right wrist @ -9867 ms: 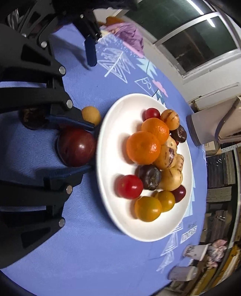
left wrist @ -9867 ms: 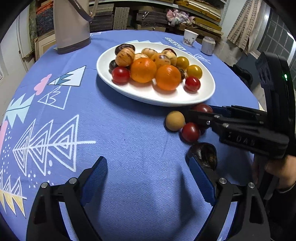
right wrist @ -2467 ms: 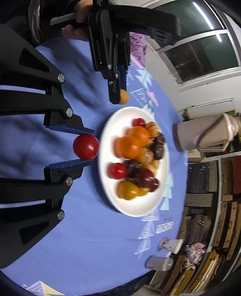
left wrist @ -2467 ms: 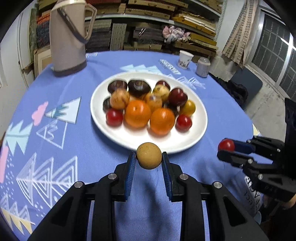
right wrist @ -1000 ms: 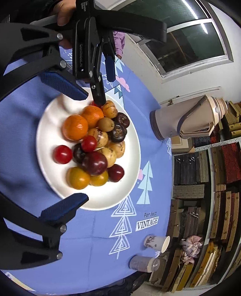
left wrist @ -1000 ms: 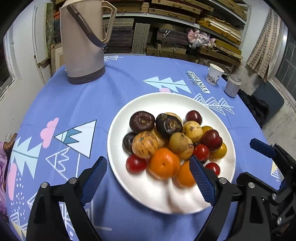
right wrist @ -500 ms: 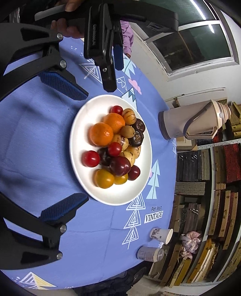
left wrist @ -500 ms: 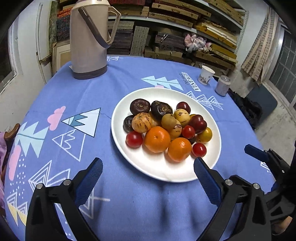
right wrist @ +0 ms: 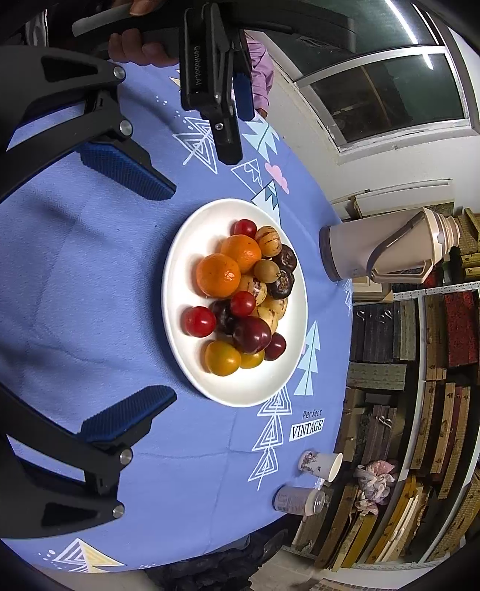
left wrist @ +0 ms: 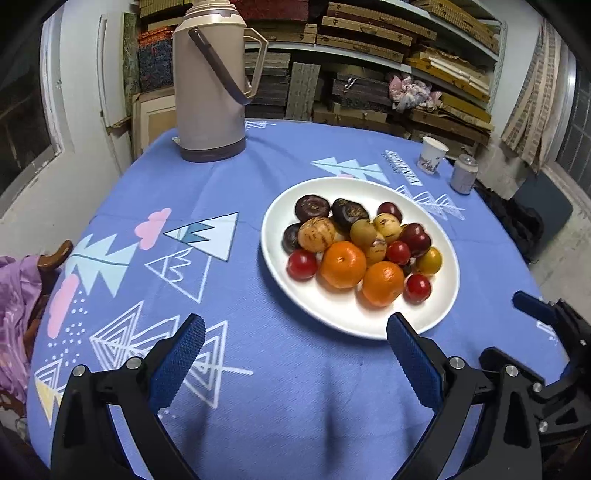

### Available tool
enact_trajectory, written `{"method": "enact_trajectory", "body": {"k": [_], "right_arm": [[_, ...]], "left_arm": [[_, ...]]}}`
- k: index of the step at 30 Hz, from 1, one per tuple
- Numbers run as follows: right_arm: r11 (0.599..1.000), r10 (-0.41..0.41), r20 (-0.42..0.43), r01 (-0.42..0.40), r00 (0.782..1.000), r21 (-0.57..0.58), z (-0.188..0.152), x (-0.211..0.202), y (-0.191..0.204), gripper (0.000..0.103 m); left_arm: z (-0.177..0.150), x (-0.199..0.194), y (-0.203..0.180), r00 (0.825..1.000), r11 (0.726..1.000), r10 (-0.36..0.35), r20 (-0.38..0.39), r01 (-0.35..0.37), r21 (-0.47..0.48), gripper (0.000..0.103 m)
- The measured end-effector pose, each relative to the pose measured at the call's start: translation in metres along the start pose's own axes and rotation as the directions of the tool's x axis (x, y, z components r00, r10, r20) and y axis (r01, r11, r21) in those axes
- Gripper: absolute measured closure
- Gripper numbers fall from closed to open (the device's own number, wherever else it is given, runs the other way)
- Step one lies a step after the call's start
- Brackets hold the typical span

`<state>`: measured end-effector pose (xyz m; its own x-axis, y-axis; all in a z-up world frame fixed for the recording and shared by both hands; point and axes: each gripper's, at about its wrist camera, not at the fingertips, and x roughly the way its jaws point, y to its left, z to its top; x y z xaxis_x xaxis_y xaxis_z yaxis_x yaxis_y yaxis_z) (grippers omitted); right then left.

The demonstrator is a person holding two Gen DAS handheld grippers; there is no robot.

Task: Organize fruits

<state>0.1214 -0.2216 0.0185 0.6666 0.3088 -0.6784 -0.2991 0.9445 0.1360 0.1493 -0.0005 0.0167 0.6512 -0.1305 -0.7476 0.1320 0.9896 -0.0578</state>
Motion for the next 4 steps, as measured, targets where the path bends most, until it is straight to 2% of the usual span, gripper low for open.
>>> {"method": "enact_trajectory", "body": {"k": [4], "right_arm": [[1.0, -0.013, -0.011, 0.013, 1.0, -0.003, -0.0024, 0.0018, 0.0003, 0.005]], "left_arm": [[-0.0032, 0.0001, -0.0009, 1.0, 1.0, 0.006, -0.006, -0.006, 0.005, 0.004]]}}
